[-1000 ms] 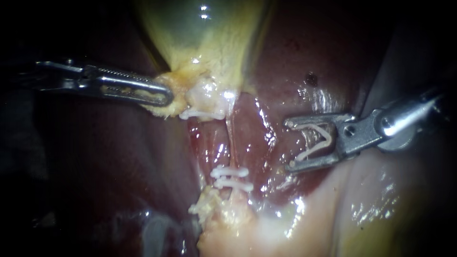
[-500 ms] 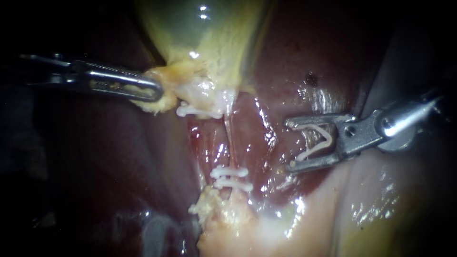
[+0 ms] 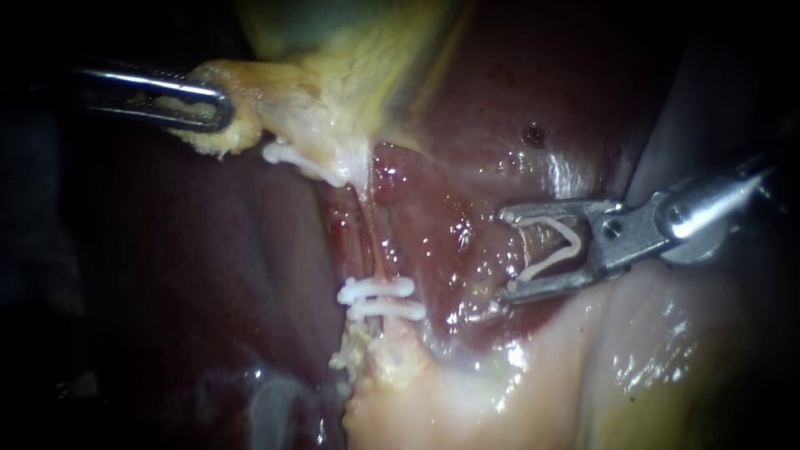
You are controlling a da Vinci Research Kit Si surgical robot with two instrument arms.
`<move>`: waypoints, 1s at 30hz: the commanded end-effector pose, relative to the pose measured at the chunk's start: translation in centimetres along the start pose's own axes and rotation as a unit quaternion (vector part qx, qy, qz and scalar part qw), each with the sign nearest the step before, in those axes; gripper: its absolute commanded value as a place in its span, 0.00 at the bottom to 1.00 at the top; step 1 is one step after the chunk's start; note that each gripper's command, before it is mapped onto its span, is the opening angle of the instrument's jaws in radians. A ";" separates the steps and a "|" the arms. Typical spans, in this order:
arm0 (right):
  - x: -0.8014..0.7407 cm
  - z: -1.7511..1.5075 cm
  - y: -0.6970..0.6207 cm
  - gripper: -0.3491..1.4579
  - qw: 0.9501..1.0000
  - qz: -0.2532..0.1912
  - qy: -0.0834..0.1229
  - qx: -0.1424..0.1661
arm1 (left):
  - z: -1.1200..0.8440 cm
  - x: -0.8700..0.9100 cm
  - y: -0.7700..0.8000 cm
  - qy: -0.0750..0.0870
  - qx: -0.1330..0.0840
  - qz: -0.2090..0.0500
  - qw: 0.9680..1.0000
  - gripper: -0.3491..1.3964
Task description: Clipping third clip right tube
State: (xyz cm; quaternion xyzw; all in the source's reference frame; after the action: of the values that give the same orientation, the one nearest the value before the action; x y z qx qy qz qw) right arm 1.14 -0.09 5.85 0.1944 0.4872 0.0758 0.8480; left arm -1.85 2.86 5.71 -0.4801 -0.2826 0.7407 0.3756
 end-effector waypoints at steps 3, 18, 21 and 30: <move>0.06 0.11 0.02 0.47 0.999 0.039 0.018 0.000 | 0.01 -0.02 0.00 0.000 0.001 0.001 1.000 0.00; 0.38 0.89 0.20 0.46 0.992 0.121 0.043 0.005 | 0.05 -0.05 0.00 0.001 0.004 0.001 1.000 0.00; 0.34 1.02 0.26 0.46 0.991 0.123 0.043 0.002 | 0.05 -0.06 0.01 0.001 0.005 0.002 1.000 0.00; 0.09 1.34 0.40 0.46 0.988 0.147 0.043 -0.005 | 0.06 -0.06 0.01 0.001 0.005 0.002 1.000 0.00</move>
State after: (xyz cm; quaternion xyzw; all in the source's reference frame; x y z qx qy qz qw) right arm 2.38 -0.05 6.57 0.2565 0.4887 0.2110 0.8067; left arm -1.89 2.80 5.75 -0.4798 -0.2776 0.7420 0.3770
